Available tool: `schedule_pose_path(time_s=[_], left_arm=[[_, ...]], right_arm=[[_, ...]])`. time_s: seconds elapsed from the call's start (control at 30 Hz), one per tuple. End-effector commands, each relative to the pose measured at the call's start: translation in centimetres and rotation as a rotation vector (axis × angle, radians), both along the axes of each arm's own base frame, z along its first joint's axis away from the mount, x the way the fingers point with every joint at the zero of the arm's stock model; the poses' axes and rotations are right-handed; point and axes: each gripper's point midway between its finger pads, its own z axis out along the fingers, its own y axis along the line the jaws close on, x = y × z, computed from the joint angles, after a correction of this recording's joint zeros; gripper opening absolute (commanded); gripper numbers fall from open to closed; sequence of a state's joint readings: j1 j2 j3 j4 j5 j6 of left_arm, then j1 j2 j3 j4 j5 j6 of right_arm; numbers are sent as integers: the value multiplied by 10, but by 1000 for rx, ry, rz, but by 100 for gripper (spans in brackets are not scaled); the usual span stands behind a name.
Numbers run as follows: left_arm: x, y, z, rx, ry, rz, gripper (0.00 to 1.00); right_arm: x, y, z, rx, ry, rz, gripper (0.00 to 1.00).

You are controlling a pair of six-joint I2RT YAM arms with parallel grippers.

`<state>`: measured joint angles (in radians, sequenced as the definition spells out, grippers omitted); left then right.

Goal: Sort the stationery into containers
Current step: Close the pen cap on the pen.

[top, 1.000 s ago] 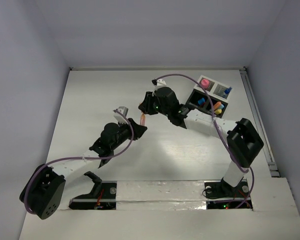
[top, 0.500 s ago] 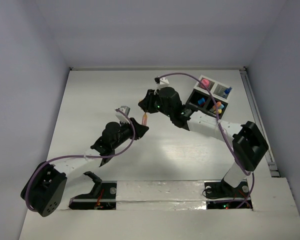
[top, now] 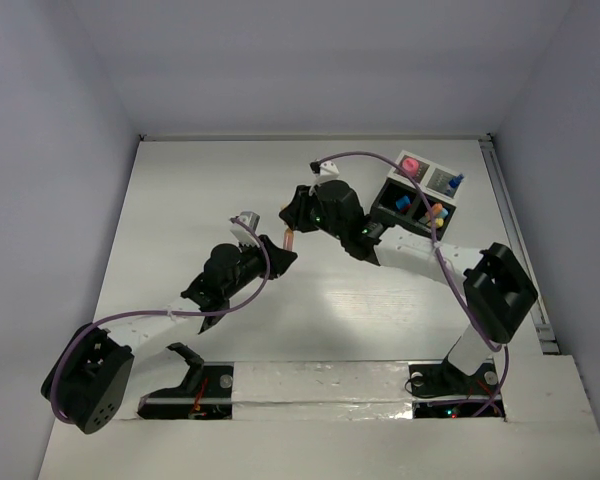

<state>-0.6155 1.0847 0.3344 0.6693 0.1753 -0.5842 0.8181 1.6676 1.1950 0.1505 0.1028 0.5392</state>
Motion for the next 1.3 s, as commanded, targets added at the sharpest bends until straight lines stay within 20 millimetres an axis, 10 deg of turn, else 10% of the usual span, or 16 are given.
schedule_pose_path(time_s=[0.0, 1.27], left_arm=[[9, -5, 39, -66, -104, 8, 0], [25, 7, 89, -192, -213, 131, 0]], right_arm=[[0, 1, 36, 80, -83, -18, 0], [-46, 16, 36, 178, -125, -92, 0]])
